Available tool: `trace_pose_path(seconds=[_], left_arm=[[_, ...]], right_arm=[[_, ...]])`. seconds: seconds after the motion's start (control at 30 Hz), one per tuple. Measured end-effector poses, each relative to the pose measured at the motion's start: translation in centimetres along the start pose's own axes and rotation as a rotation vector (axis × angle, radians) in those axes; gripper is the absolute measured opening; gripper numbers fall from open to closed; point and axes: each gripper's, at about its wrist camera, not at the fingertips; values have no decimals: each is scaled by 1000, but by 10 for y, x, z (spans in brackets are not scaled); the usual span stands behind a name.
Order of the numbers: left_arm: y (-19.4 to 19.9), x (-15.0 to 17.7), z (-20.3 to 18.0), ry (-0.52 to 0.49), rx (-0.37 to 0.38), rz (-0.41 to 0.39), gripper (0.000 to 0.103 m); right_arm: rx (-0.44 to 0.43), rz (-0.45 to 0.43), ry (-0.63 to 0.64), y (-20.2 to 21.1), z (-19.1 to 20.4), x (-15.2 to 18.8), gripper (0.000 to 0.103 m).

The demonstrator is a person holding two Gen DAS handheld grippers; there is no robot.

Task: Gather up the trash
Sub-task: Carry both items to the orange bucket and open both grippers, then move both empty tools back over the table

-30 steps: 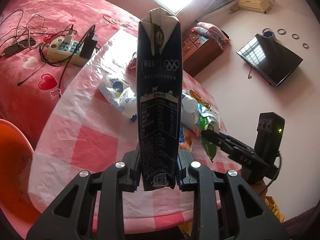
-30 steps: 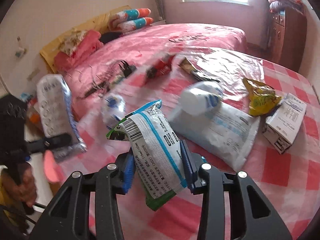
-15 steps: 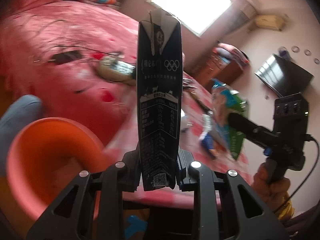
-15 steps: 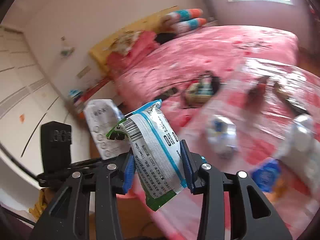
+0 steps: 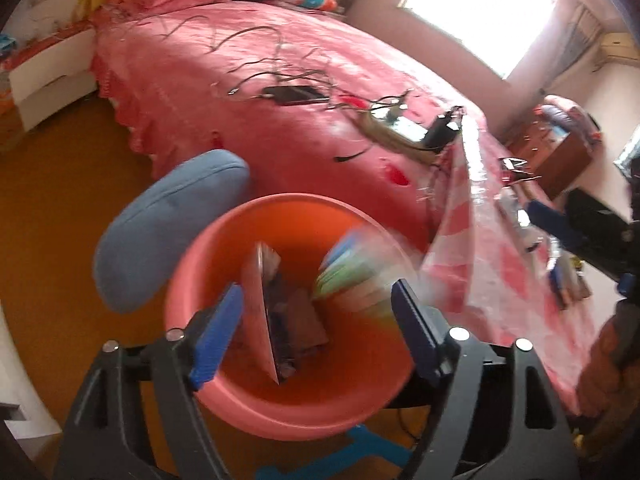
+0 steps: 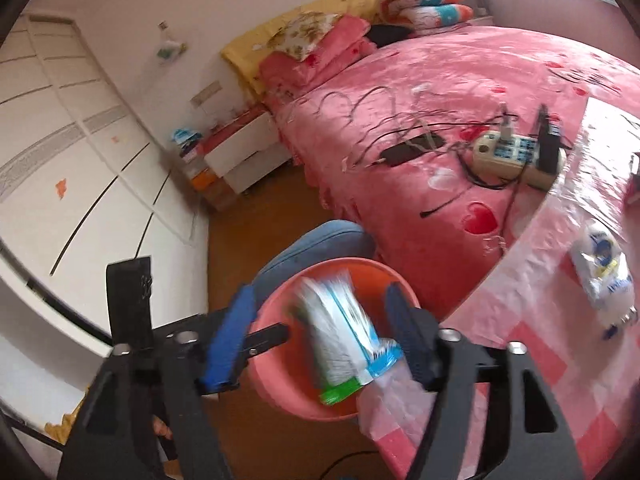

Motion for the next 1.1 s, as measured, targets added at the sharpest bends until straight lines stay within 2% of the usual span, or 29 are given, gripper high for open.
trace_pose_path(seconds=[0.1, 0.2, 0.37, 0.5, 0.77, 0.83, 1.1], left_arm=[[1, -2, 1, 12, -24, -16, 83], [1, -2, -8, -2, -27, -32, 83], [3, -3, -31, -51, 1, -48, 84], [6, -3, -51, -98, 28, -66, 84], [7, 1, -92, -180, 70, -56, 84], [6, 3, -101, -194, 77, -48, 84], [4, 11, -132, -229, 92, -24, 84]], right_arm=[[39, -64, -44, 21, -16, 9, 84], [91, -125, -80, 42, -30, 19, 89], [196, -205, -104, 68, -48, 42, 90], [240, -236, -115, 81, -60, 60, 90], [296, -272, -121, 93, -70, 85, 90], [306, -276, -126, 96, -72, 88, 94], [304, -306, -170, 111, -91, 106, 95]])
Point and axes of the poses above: each gripper's, at about its wrist camera, not at the fingertips, and y roughly against the way its jaws point, z to its left, x to its underside, and after that the axes turned 13 degrees about z, right-handed
